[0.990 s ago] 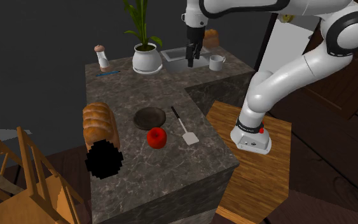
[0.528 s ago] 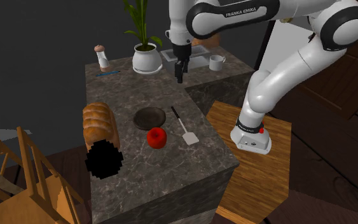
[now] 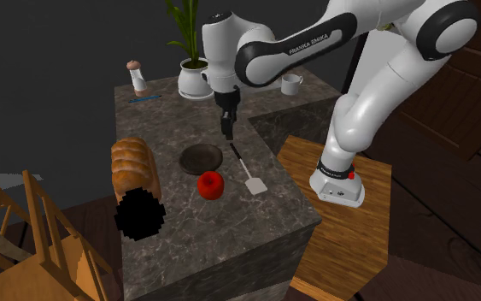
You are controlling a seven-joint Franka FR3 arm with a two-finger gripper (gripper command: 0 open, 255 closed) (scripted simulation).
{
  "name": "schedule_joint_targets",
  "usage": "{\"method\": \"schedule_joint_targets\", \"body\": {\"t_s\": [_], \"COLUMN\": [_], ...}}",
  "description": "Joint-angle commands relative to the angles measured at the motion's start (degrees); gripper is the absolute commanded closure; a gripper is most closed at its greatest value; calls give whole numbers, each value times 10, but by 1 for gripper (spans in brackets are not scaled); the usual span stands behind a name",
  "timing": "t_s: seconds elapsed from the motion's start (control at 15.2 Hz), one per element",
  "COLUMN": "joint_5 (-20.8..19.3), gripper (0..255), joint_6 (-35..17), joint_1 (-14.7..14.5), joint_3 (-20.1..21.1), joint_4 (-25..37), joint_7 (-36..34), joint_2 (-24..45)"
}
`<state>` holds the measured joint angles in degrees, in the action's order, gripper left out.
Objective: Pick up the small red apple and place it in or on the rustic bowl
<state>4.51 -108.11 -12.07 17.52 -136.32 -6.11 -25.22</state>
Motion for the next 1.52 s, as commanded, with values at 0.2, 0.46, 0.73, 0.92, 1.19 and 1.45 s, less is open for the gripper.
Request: {"method": "schedule_joint_targets", "body": {"t_s": [0.2,0.46,0.73,0.92,1.19,1.45], "joint_5": [-15,-43,-78,-84,-96,-96], "gripper": [0,0,0,0,0,0], "joint_6": [-44,-72,-90,-114,-150,-150], "joint_1": [-23,-39,-54,-54,-52,-52], "joint_3": [57,100,132,132,132,131], "joint_4": [18,41,66,51,29,29], "joint_7": [-33,-66,-98,-103,-112,-112], "joint_2": [75,144,207,216,233,233]}}
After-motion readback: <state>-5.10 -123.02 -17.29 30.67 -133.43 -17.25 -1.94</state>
